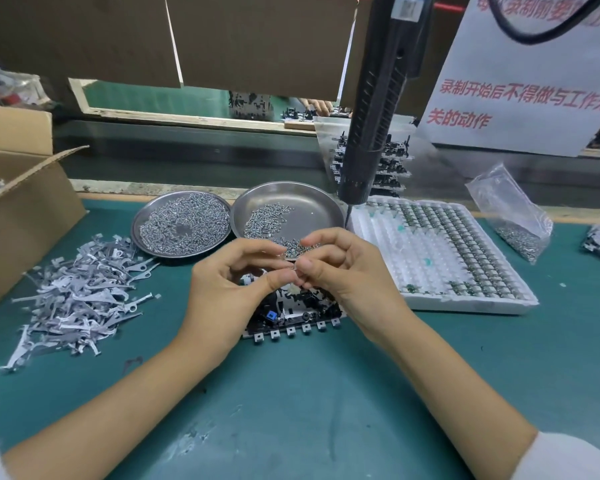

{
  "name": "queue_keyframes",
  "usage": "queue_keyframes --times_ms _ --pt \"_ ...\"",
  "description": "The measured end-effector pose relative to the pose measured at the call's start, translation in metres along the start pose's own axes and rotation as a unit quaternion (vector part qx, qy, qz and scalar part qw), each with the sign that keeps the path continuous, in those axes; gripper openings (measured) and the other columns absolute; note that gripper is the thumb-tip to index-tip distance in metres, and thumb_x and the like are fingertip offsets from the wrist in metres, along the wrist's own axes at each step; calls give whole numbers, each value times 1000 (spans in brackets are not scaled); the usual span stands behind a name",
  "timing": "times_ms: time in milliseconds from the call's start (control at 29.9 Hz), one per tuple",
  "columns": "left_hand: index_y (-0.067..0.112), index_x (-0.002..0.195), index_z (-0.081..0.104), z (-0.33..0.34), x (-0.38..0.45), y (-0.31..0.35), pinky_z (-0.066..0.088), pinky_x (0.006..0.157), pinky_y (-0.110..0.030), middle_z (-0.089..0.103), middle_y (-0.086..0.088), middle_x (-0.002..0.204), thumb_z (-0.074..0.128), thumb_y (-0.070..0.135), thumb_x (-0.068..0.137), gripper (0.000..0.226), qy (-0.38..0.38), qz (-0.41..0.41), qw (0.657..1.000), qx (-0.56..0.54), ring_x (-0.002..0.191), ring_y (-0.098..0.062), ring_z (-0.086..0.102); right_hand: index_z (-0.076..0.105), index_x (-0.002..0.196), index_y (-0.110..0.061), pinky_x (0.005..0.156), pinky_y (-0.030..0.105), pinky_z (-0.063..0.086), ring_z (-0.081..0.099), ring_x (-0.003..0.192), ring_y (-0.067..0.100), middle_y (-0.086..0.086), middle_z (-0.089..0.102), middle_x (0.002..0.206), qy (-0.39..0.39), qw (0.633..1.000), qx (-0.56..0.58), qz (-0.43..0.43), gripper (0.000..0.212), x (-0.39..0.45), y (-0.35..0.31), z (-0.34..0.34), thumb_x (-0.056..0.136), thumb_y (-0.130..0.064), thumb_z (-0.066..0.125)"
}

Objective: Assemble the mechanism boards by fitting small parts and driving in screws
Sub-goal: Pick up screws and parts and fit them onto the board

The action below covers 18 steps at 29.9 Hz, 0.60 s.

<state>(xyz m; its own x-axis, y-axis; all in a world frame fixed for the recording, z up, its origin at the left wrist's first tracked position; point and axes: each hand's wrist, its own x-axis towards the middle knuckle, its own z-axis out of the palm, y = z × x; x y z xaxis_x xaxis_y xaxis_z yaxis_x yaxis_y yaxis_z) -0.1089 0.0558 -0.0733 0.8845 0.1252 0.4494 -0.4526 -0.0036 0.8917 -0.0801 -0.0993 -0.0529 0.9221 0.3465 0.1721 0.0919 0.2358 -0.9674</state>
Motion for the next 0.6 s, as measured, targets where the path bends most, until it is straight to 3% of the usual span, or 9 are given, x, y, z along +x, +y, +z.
queue_keyframes --times_ms 134,301,468,601 --pt "17 91 67 -1 0 0 54 73 -20 75 1 79 78 18 64 28 6 14 1000 14 77 -15 72 61 90 -12 60 21 52 65 59 14 2 70 64 9 1000 -3 -9 27 -1 0 1 66 -17 73" --pt "29 89 69 -2 -1 2 53 77 -20 74 6 79 79 21 66 26 9 46 997 64 80 -12 71 61 91 -10 60 21 52 64 57 13 2 70 64 17 1000 -18 -5 27 -2 -2 2 67 -15 72" --pt "29 91 68 -1 -3 6 49 79 -14 73 14 80 77 19 67 27 3 75 992 104 80 -4 70 62 92 -8 58 20 51 64 58 12 2 69 65 16 998 -53 -7 18 -3 -2 2 77 -1 70" --pt "24 92 70 2 -4 6 51 79 -20 73 8 83 75 17 69 25 -12 83 991 101 79 -8 69 65 94 -6 62 21 52 63 62 16 7 68 71 -3 997 -72 27 31 -3 -5 1 66 -18 73"
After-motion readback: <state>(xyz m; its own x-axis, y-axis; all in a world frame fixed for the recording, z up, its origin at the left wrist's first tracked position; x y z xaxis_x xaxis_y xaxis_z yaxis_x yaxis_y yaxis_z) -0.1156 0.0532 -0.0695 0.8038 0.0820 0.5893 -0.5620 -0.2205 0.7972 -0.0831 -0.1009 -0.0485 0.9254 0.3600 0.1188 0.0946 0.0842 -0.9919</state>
